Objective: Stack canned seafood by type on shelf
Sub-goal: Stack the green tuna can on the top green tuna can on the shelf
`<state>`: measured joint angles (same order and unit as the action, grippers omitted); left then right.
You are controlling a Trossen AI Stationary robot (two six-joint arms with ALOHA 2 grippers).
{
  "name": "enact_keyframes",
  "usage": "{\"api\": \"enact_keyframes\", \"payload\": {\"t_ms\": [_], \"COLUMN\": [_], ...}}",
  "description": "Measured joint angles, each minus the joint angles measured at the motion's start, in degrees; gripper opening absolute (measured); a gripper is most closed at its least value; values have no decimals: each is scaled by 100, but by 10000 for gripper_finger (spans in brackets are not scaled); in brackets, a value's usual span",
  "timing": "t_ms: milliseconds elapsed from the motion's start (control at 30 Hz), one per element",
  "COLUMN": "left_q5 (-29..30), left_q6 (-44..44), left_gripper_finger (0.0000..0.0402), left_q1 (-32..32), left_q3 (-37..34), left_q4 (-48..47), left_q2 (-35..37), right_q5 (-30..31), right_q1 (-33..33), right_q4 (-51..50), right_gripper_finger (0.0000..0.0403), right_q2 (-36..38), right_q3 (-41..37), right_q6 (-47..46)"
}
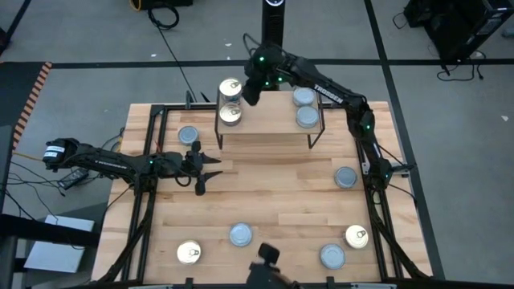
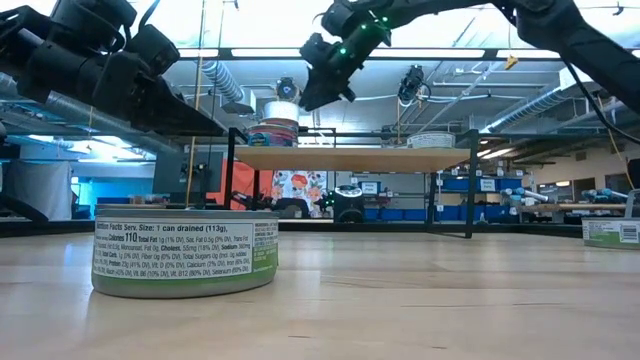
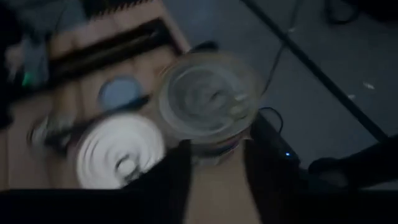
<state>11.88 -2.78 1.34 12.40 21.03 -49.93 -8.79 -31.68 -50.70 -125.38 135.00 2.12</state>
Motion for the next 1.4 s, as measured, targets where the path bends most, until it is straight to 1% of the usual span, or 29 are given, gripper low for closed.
{"api": "enact_keyframes", "payload": {"t_ms": [100,133,167,267,333,400,533,633,700,967,1100,1200,1267,1400], "left_q5": [2,2,2,2,-9,-15,-17,-26,-135,-983,-1555,-1784,-1885,-2050], "left_q6": [-25,-25,-25,-22,-11,-3,-3,-9,-7,140,306,342,344,358], "left_gripper_finger": [186,186,186,186,186,186,186,186,186,186,186,186,185,185], "left_q1": [0,0,0,0,0,0,0,0,0,0,0,4,4,5], "left_q3": [0,0,0,0,0,0,0,0,0,2,2,2,2,5], "left_q4": [-23,-22,-21,-29,-48,-88,-116,-119,-117,-128,-176,-251,-305,-266], "left_q2": [0,0,0,0,0,0,0,0,0,0,0,0,0,0], "right_q5": [-89,-93,-59,327,571,664,850,1067,1133,1137,1236,1222,1236,1244], "right_q1": [234,337,462,864,1165,1460,2052,2394,2585,3157,3346,3418,3440,3479], "right_q4": [-455,-653,-861,-1313,-1590,-1673,-1604,-1240,-1108,81,732,1384,2052,3746], "right_gripper_finger": [38,20,14,17,10,7,7,5,5,2,2,1,1,0], "right_q2": [-11,40,90,337,466,510,511,529,504,518,748,1174,1553,2355], "right_q3": [-2,-2,-2,-1,2,2,-17,-310,-529,-2132,-3116,-3972,-4688,-6247], "right_q6": [506,684,809,984,1117,1152,1160,1155,1105,809,628,368,253,118]}}
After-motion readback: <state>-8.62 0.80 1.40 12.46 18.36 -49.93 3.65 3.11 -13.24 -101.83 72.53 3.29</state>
